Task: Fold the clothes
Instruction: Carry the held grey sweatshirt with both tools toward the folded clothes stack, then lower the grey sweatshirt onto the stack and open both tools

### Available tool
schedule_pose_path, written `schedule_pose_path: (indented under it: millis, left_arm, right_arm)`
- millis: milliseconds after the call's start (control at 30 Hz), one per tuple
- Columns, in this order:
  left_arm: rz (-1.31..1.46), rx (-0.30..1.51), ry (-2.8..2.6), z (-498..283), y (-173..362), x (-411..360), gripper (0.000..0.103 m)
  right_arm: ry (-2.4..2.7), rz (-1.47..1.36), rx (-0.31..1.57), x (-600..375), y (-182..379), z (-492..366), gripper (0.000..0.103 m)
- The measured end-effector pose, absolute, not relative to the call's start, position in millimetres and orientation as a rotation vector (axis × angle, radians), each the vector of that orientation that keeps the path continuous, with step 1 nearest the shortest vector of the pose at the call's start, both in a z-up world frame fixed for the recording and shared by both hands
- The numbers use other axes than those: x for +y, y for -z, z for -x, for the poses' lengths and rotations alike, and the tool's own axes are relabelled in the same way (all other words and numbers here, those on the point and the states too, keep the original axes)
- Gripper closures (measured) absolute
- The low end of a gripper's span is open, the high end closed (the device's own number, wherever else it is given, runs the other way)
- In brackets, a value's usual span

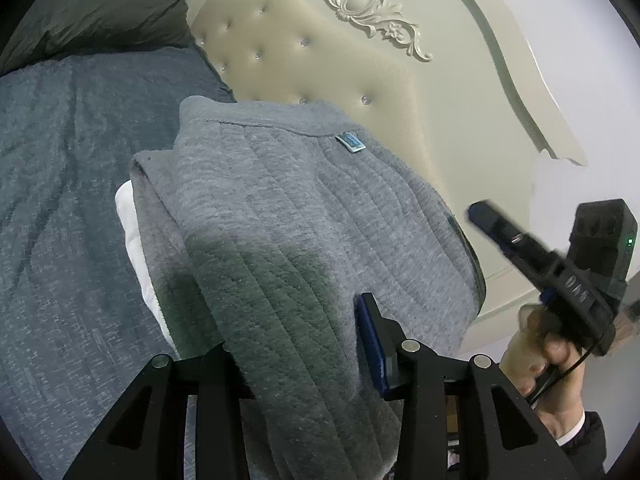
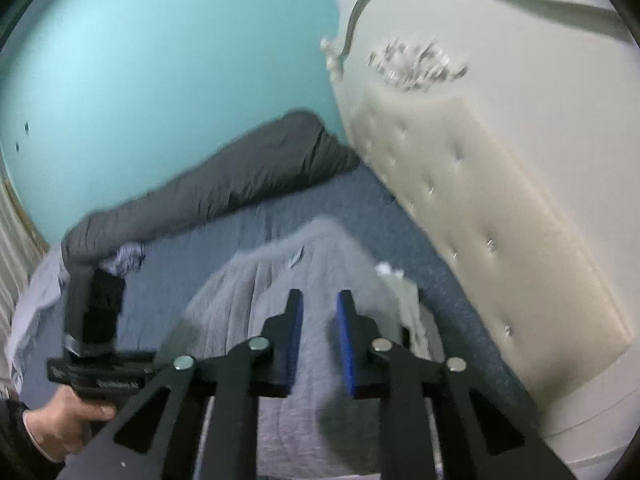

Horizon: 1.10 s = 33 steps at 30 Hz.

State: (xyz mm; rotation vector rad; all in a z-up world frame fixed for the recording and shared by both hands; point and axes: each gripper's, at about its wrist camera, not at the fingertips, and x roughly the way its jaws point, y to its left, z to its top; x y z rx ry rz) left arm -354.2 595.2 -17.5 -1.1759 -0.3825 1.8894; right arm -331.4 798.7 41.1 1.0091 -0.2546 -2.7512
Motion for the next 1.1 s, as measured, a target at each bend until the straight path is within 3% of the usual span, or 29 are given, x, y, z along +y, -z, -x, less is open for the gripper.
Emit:
schedule_pose_path:
  millis: [133,333,433,600,1100]
  left_arm:
    - [1.153,-0.357,-1.922,353.9,4.5,581.4,0.059]
    - [0.994,-0.295,-2.045,342.1,-46.3,551.6,0.059]
    - [0.968,-0.208,-2.015,333.8,-56.2,576.4,0.059]
    - [1.039,-0.099,-1.982,322.8,-36.9,599.2,0.059]
    - [1.080,-0.043,-1.989,315.5,3.9,616.8,0.062]
  right_arm:
    - [2.767,-1.089,-0.300,804.6,-19.4,340.4,0.099]
    - [2.785,-1.089,-0.334,816.5,-16.2,339.5,0.100]
    - [2.788,-1.094,-0.338,817.8,-13.4,339.2,0.100]
    - [2.789,-1.112,-0.339,819.2,-5.2,342.6,0.100]
    - [2.781,-1.158,-0.394,841.5,41.2,345.7,0.101]
